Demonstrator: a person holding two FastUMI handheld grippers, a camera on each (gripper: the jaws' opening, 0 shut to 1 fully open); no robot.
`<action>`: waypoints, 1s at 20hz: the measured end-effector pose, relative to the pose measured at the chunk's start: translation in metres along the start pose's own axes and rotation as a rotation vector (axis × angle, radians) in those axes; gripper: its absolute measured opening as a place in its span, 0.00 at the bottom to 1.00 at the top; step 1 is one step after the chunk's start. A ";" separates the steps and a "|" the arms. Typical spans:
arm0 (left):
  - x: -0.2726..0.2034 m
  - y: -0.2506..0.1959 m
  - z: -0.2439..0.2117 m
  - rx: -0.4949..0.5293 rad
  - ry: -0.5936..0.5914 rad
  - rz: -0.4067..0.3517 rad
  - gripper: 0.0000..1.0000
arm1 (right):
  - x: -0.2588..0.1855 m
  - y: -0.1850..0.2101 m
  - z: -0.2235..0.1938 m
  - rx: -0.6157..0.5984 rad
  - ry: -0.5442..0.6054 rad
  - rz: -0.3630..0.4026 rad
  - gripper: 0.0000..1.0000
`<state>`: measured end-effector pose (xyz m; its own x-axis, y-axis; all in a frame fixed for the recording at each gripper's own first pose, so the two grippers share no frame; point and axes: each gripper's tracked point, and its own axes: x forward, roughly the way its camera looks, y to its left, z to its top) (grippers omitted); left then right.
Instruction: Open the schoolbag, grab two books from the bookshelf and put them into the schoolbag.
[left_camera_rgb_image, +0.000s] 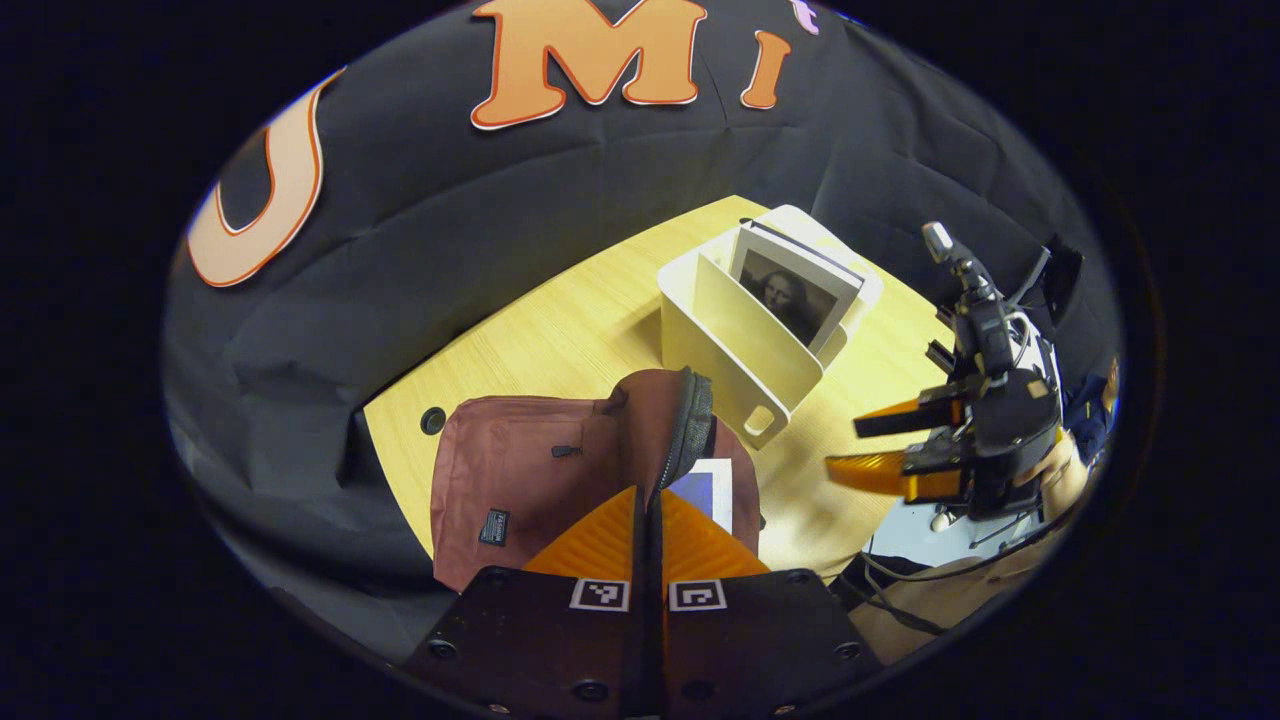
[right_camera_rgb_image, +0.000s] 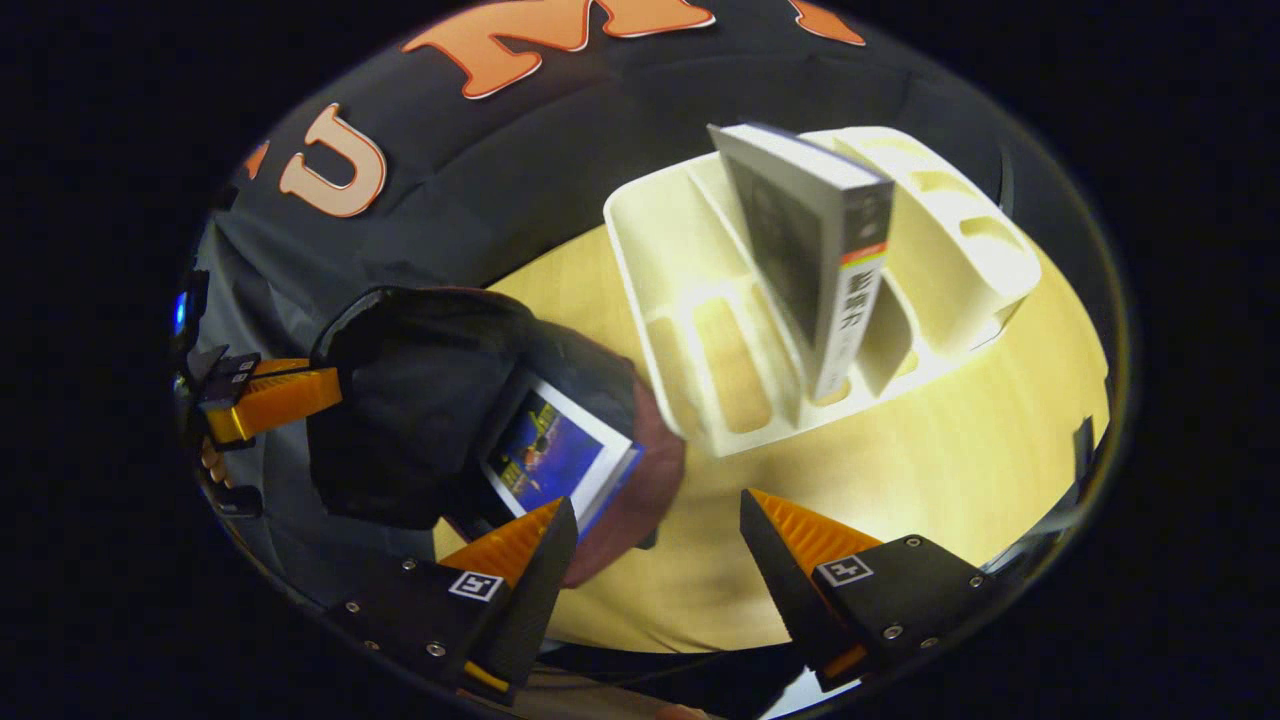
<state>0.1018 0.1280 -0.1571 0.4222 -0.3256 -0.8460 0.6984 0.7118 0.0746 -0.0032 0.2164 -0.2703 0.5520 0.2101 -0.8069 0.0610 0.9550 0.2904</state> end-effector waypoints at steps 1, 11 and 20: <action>0.001 -0.001 0.000 -0.001 0.000 -0.003 0.00 | -0.010 -0.015 0.006 -0.033 -0.007 -0.036 0.98; 0.005 -0.004 -0.009 -0.006 -0.005 -0.016 0.00 | -0.089 -0.055 0.112 -0.223 -0.057 -0.158 0.98; 0.007 -0.001 -0.021 -0.043 -0.006 -0.018 0.00 | -0.053 -0.045 0.208 -0.363 0.027 -0.235 0.98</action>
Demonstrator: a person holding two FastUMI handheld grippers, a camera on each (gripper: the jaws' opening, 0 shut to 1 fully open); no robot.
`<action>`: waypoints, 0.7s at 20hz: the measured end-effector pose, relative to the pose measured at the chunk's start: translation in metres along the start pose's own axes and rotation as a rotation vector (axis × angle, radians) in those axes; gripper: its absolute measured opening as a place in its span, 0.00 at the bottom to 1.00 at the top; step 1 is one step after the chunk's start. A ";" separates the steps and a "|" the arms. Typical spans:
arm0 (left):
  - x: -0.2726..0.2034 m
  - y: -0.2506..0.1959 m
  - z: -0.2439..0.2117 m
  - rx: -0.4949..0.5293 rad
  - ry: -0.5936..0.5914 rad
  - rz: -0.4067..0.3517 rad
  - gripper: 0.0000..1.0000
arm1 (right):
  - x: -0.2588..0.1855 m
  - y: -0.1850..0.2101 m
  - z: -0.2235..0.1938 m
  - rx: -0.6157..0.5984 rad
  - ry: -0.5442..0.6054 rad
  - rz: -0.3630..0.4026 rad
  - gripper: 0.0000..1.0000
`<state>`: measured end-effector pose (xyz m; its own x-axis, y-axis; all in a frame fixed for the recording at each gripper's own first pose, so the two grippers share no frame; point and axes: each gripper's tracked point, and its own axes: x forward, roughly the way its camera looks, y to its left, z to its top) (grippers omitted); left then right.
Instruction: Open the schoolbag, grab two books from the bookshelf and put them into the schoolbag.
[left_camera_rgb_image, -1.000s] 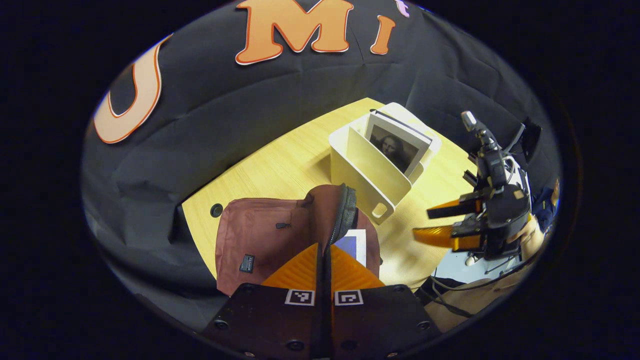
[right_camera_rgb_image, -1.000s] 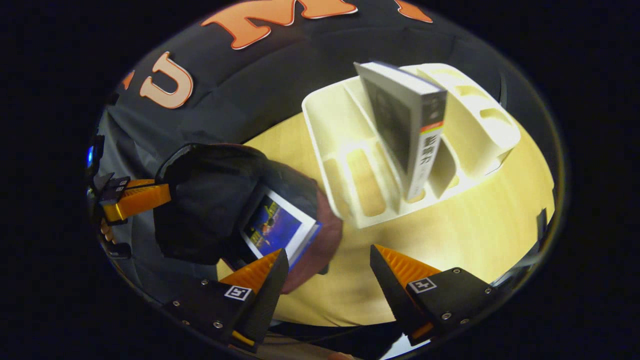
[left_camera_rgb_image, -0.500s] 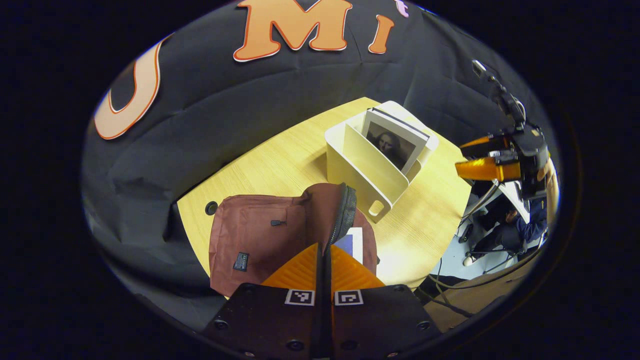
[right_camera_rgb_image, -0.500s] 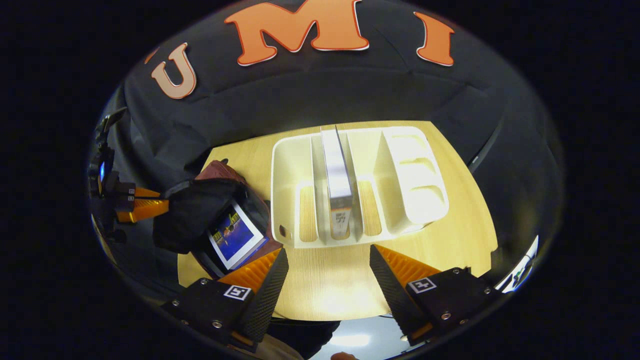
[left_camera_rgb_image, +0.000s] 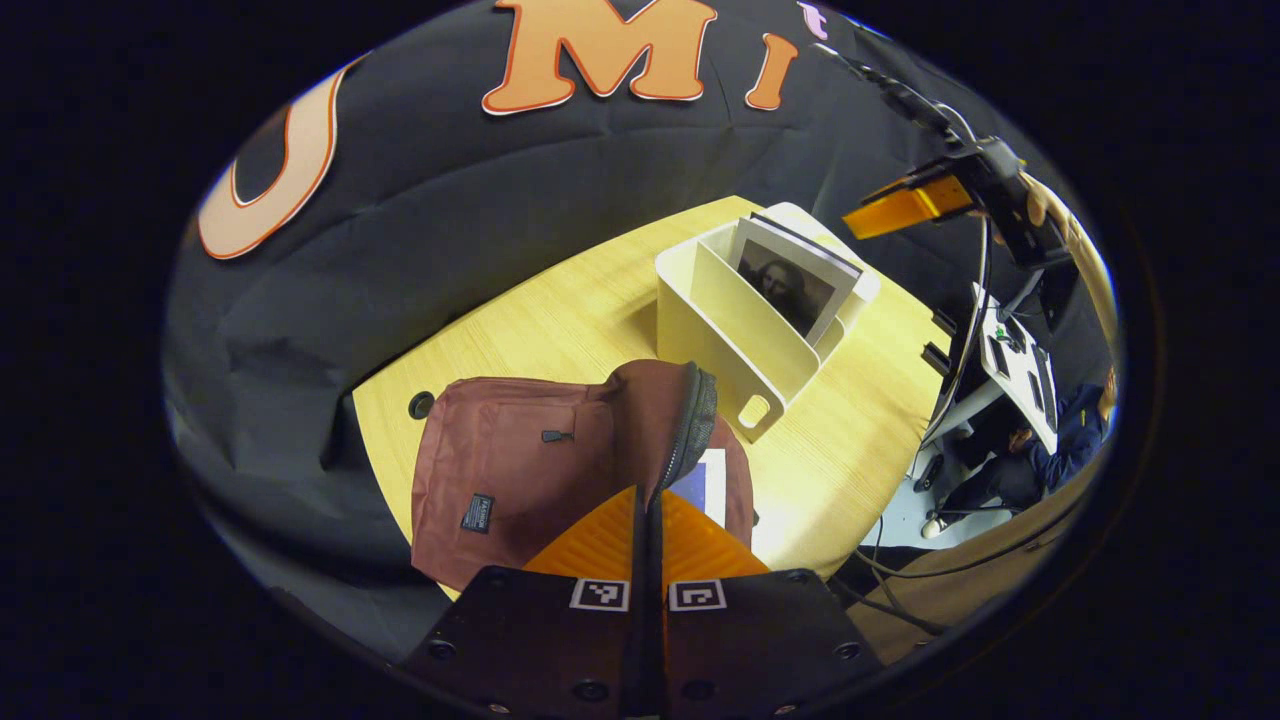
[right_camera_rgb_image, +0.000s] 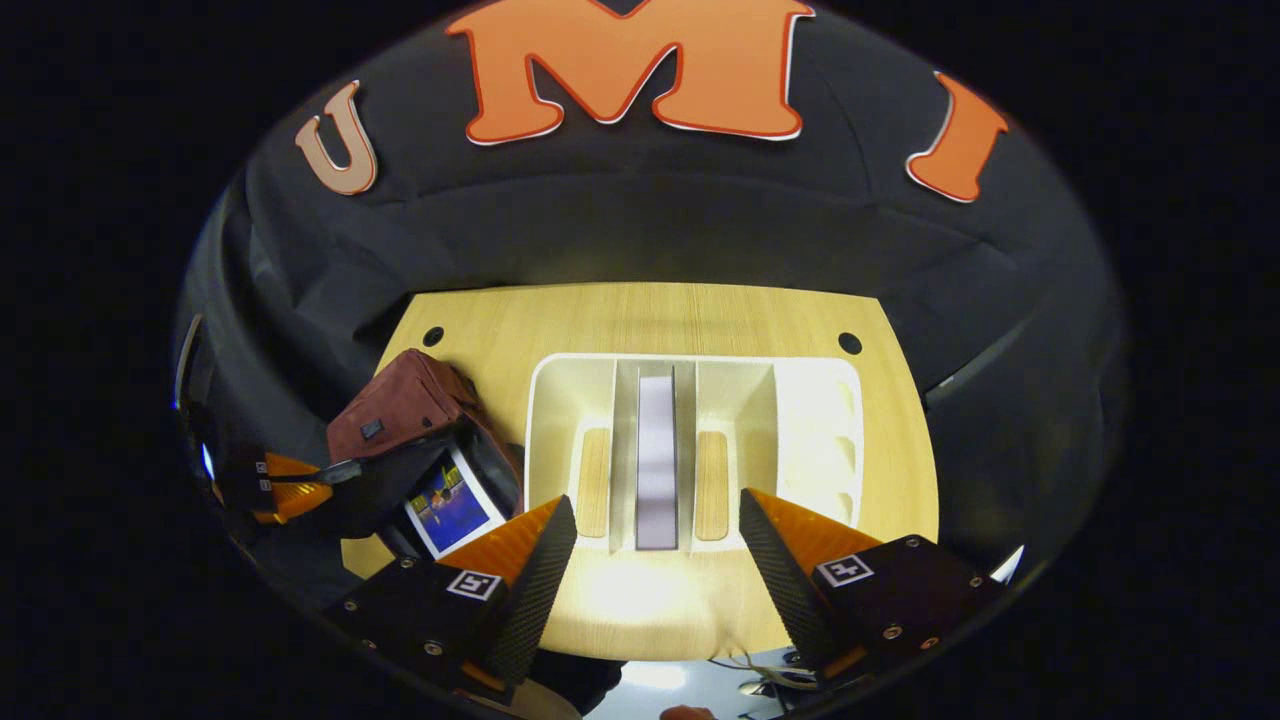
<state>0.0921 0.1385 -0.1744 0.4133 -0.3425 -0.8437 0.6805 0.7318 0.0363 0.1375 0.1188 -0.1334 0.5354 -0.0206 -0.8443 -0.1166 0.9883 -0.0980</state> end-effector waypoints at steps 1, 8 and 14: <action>0.000 0.000 -0.001 -0.004 0.001 0.002 0.00 | 0.011 -0.001 0.004 -0.029 0.019 -0.017 0.98; 0.000 0.002 -0.007 -0.025 0.008 0.014 0.01 | 0.077 0.000 0.006 -0.076 0.176 -0.061 0.99; -0.001 0.004 -0.013 -0.024 0.018 0.024 0.00 | 0.103 0.005 -0.016 -0.015 0.279 -0.057 0.79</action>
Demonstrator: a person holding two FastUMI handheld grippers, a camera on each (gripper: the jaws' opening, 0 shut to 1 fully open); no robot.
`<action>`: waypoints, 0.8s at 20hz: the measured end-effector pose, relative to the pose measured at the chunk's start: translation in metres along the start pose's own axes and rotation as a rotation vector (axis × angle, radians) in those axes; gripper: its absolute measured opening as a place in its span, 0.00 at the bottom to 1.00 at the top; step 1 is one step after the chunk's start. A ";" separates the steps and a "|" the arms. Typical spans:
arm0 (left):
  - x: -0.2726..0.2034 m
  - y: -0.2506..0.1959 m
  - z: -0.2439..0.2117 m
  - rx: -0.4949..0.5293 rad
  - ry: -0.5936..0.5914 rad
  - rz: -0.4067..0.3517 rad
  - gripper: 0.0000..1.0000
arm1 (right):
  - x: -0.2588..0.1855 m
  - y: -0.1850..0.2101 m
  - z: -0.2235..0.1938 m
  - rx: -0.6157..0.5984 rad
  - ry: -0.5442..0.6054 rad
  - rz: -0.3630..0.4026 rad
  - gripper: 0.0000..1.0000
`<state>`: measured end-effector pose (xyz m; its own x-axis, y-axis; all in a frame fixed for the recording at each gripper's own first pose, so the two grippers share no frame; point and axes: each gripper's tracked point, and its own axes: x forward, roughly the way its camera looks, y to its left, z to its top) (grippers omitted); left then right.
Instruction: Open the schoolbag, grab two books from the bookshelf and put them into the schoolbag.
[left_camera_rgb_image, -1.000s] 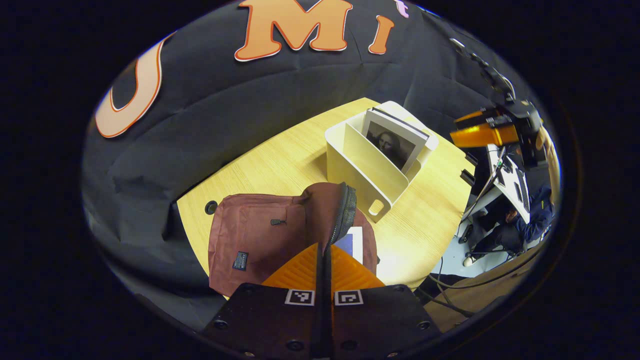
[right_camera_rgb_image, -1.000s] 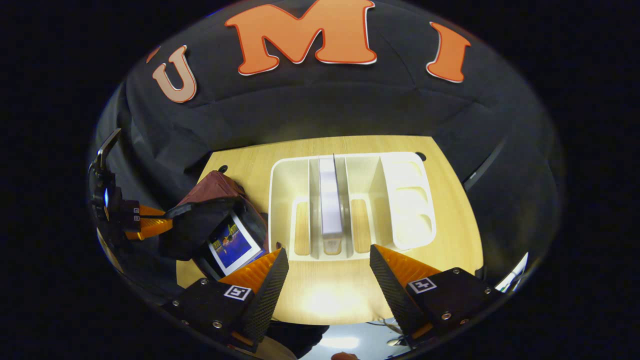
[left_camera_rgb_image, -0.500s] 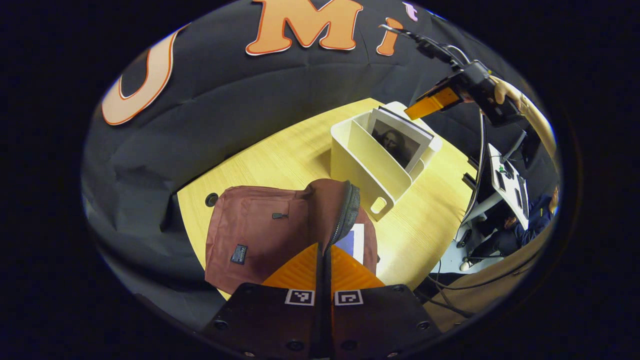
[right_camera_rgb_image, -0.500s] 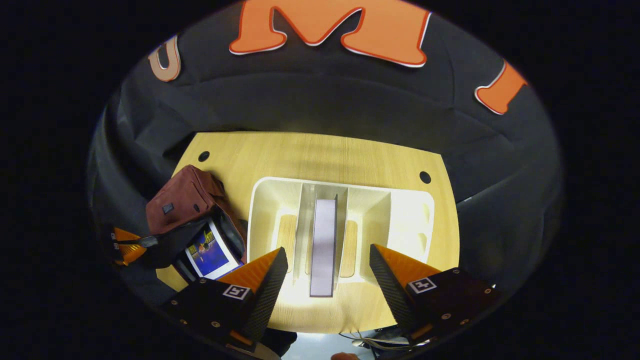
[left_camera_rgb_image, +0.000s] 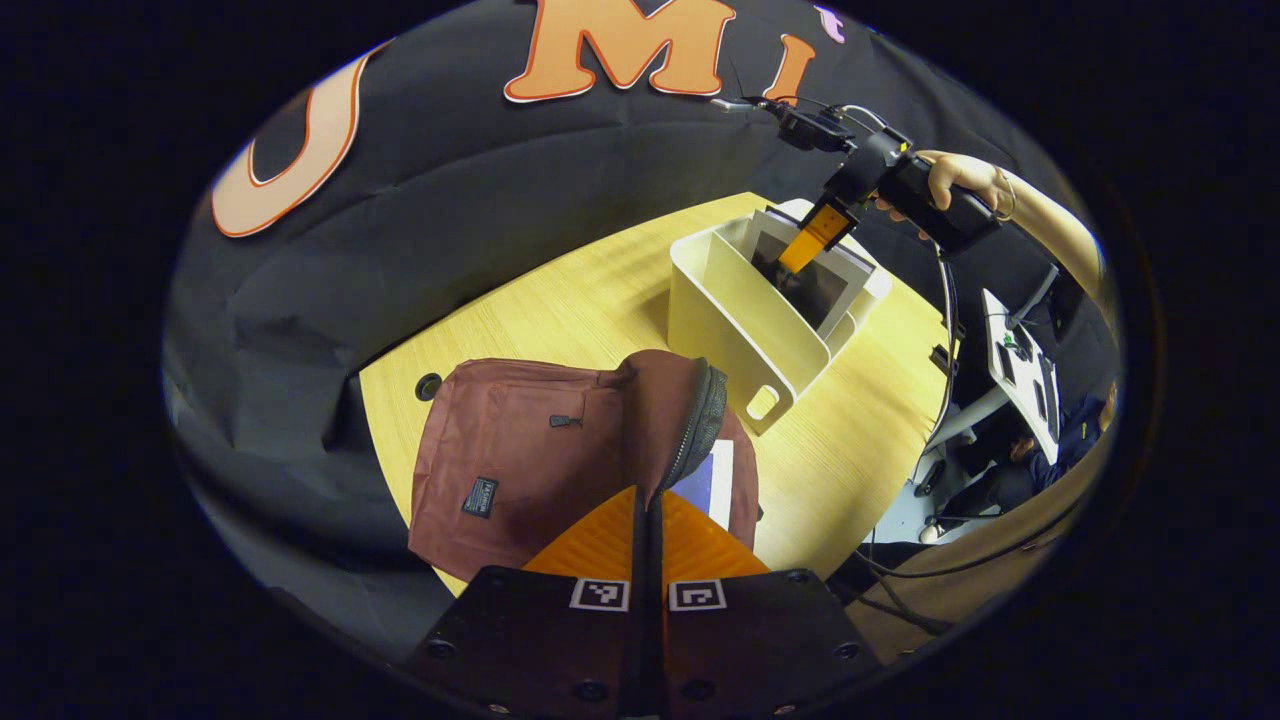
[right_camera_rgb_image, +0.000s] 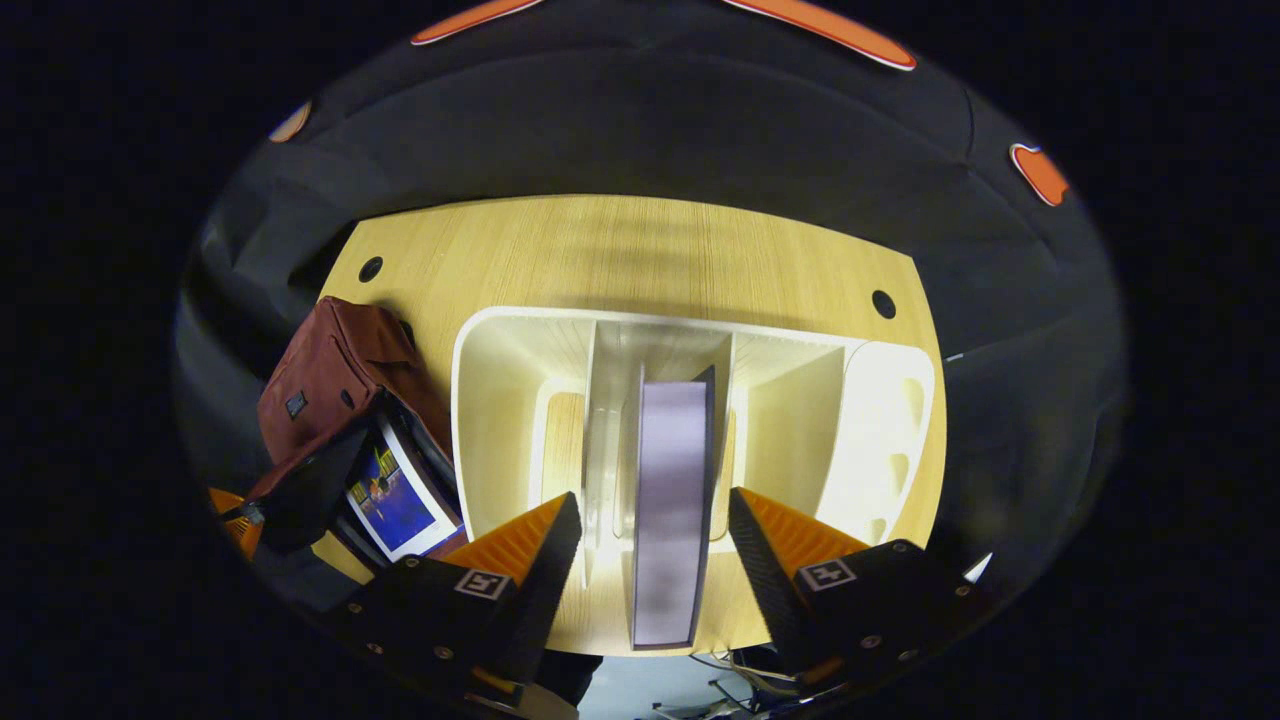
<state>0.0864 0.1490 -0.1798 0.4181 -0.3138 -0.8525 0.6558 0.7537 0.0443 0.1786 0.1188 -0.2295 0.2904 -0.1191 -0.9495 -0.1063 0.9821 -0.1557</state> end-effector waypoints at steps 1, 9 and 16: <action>-0.001 0.000 -0.002 0.004 0.001 0.002 0.00 | 0.001 -0.002 -0.001 0.021 0.004 -0.006 0.70; 0.001 -0.001 0.000 0.010 0.005 -0.006 0.01 | -0.020 -0.007 0.002 0.095 -0.032 0.012 0.29; 0.006 -0.002 -0.002 0.025 0.011 -0.018 0.01 | -0.103 -0.018 0.004 0.139 -0.147 0.048 0.29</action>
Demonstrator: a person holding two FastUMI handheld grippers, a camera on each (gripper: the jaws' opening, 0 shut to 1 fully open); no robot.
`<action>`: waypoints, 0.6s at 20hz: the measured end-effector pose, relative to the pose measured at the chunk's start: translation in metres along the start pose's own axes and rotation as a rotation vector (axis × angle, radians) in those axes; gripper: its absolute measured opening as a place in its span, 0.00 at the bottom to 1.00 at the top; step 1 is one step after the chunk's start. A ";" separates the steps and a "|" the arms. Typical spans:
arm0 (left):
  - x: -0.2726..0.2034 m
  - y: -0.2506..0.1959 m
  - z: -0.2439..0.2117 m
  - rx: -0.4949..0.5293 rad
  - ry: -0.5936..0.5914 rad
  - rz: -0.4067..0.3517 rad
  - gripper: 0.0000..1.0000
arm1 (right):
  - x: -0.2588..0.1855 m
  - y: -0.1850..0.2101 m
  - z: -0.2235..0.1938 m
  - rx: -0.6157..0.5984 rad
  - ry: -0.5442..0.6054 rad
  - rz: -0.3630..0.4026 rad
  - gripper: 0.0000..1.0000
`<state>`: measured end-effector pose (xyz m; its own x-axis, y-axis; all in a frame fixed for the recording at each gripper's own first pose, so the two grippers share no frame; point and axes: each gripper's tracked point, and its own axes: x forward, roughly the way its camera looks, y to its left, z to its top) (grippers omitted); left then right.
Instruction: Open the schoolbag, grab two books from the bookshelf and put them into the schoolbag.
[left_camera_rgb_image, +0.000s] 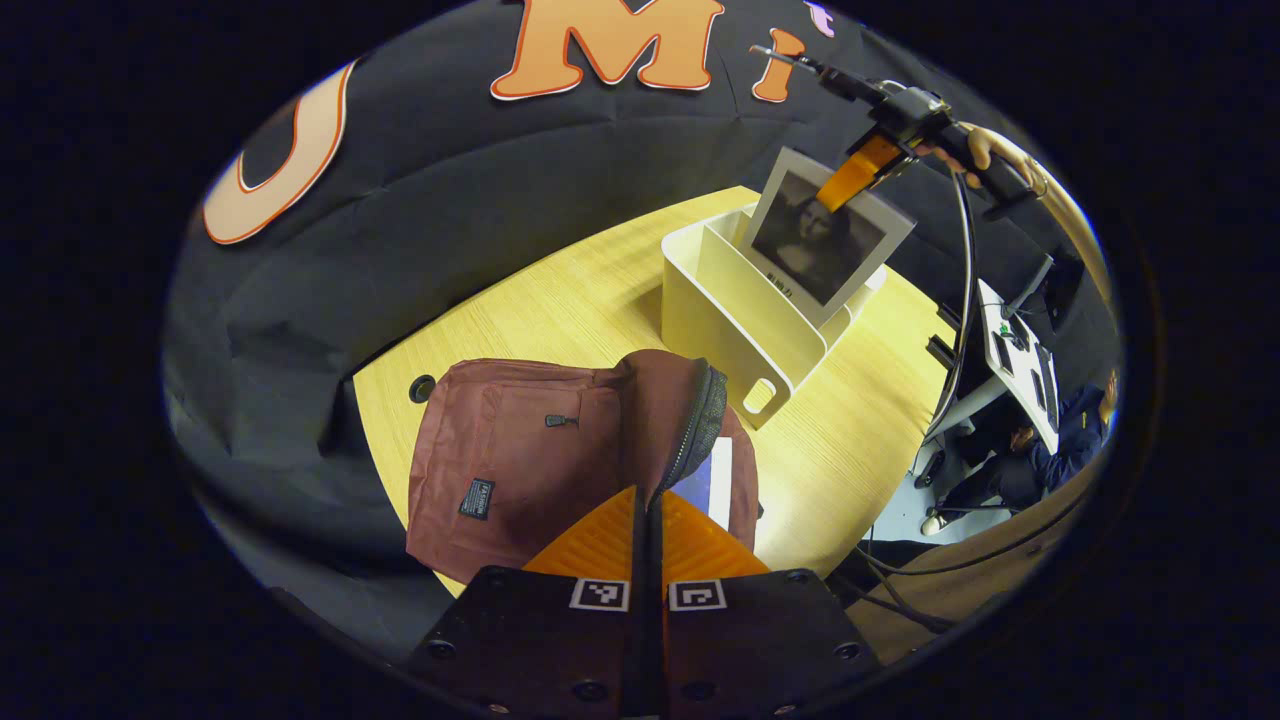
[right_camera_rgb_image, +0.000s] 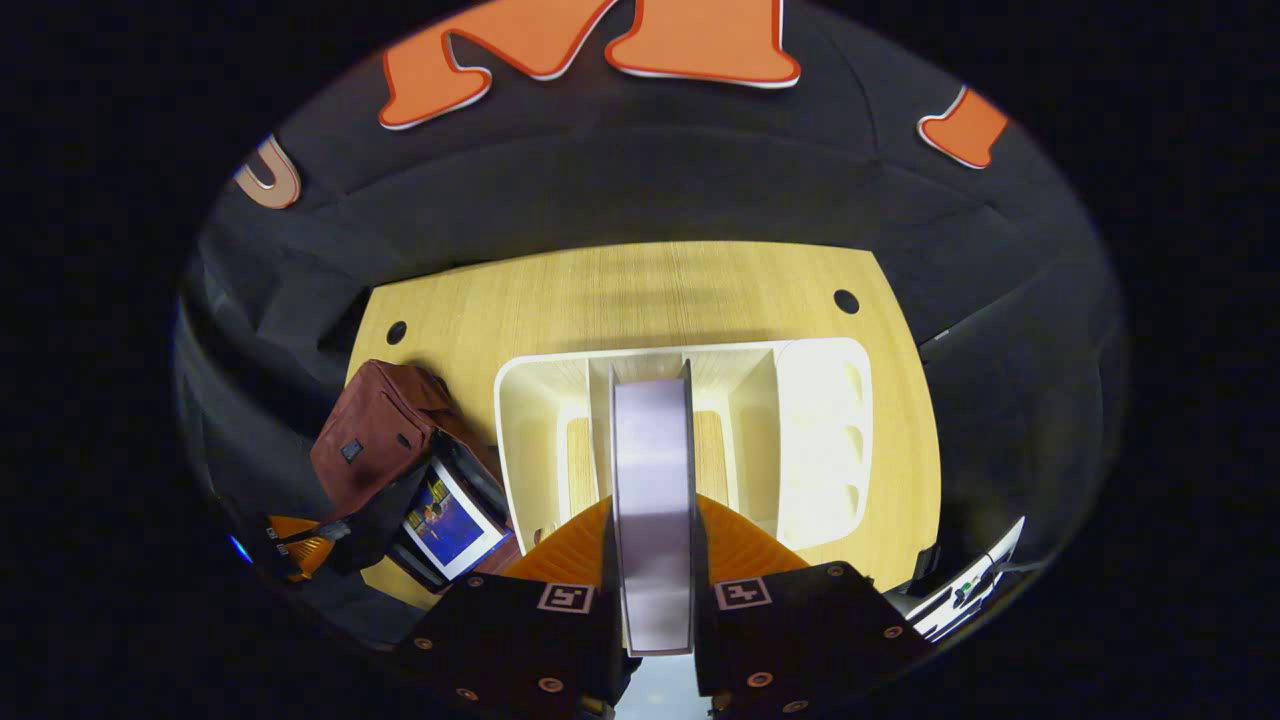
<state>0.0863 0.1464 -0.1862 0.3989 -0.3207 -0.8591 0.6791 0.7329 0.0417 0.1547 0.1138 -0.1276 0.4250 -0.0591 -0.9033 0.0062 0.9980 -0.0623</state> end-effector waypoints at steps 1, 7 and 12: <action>0.001 0.000 0.000 0.003 0.000 -0.003 0.00 | -0.014 0.000 0.000 0.003 -0.022 0.006 0.29; 0.004 0.005 0.000 -0.002 0.001 -0.004 0.00 | -0.091 0.014 -0.033 0.033 -0.112 0.115 0.29; 0.002 0.005 -0.001 0.013 0.008 0.002 0.00 | -0.104 0.042 -0.089 0.156 -0.084 0.316 0.29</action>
<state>0.0899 0.1497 -0.1884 0.3954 -0.3140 -0.8632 0.6861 0.7258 0.0502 0.0303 0.1604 -0.0742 0.5007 0.2484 -0.8292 -0.0016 0.9582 0.2860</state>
